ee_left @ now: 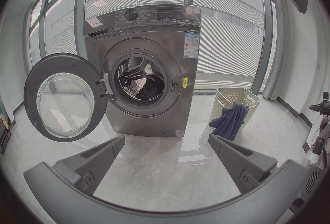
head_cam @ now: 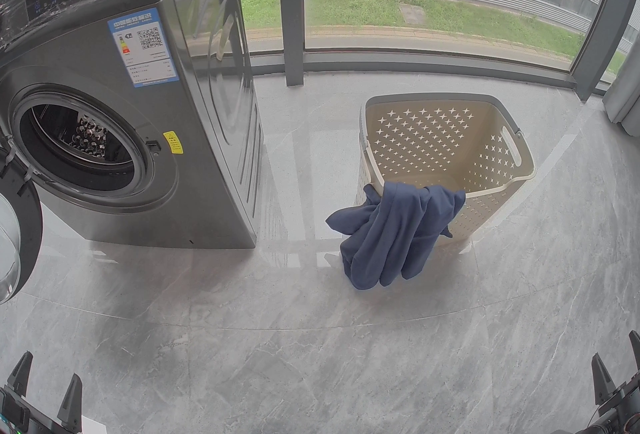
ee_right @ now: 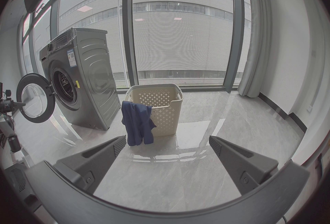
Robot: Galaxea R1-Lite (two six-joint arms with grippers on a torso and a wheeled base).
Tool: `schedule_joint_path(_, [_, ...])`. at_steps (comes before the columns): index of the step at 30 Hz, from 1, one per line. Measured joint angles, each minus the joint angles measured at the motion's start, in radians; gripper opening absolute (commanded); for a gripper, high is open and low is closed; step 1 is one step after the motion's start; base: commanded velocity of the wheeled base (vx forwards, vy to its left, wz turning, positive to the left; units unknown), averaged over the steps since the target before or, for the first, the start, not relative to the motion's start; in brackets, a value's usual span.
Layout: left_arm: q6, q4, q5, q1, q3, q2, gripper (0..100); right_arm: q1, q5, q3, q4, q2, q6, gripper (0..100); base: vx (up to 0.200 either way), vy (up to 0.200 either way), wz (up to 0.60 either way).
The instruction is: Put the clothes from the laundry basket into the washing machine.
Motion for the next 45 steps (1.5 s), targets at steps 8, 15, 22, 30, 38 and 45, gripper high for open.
schedule_joint_path(8, [-0.002,-0.001,0.001,0.001,0.000,0.000,100,0.000,0.000,0.000,0.000,0.000,0.000,100,0.000,-0.125,-0.07])
schedule_joint_path(15, [-0.001,0.000,0.000,0.000,0.000,0.000,100,0.000,0.000,0.000,0.000,0.000,0.000,100,0.000,-0.029,0.00])
schedule_joint_path(22, [-0.005,-0.001,-0.001,0.000,0.000,0.000,100,0.000,0.000,0.000,0.000,0.000,0.000,100,0.029,0.000,0.00])
schedule_joint_path(30, [0.000,0.000,0.000,0.000,0.000,0.000,100,0.000,0.000,0.000,0.000,0.000,0.000,100,0.125,0.000,0.00])
schedule_joint_path(38, [-0.001,-0.001,-0.001,0.000,0.000,0.000,100,0.001,0.000,0.000,0.000,0.000,0.000,100,0.000,-0.050,0.00])
schedule_joint_path(45, [0.002,-0.002,-0.003,0.000,0.000,0.000,100,0.001,0.000,0.000,0.000,0.000,0.000,100,0.000,-0.200,0.00])
